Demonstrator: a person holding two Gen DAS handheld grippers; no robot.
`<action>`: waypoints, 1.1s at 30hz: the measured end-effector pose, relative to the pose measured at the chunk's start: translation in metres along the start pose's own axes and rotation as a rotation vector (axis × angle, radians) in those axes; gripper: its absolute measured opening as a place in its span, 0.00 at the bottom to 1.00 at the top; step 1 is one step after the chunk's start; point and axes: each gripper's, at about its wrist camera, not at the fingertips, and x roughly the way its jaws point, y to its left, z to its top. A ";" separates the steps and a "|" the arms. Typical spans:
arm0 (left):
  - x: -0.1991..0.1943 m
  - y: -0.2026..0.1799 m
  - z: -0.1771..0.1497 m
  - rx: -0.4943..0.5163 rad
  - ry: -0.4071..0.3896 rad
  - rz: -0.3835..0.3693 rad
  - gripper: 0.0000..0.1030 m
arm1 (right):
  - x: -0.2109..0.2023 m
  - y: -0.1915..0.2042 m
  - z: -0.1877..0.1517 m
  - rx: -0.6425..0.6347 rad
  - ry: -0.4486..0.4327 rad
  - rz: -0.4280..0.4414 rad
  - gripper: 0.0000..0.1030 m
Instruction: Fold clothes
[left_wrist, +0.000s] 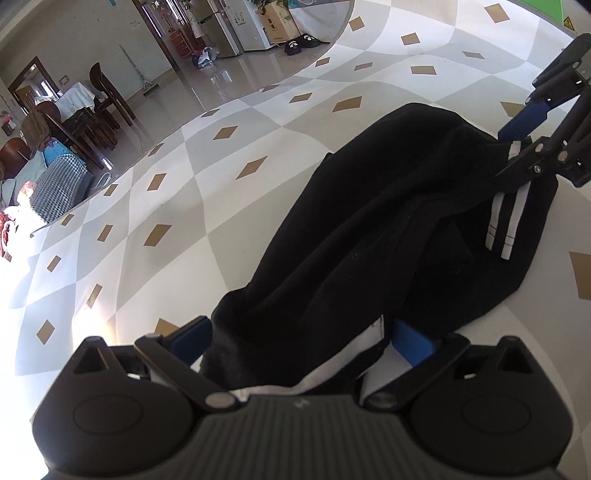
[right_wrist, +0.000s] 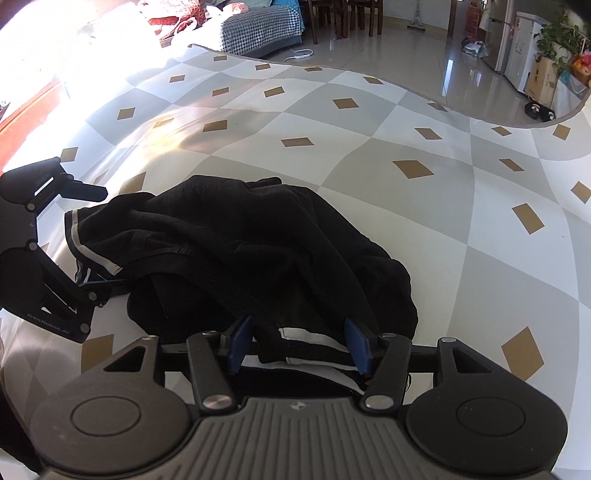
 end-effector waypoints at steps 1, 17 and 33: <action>0.002 -0.001 0.001 0.001 0.005 0.001 1.00 | 0.003 0.001 0.000 0.000 0.005 -0.003 0.53; 0.000 0.014 0.016 -0.225 -0.007 -0.131 0.36 | -0.017 -0.004 0.016 0.086 -0.138 -0.031 0.20; -0.046 0.031 0.051 -0.341 -0.200 -0.026 0.35 | -0.078 -0.013 0.024 0.160 -0.357 -0.056 0.19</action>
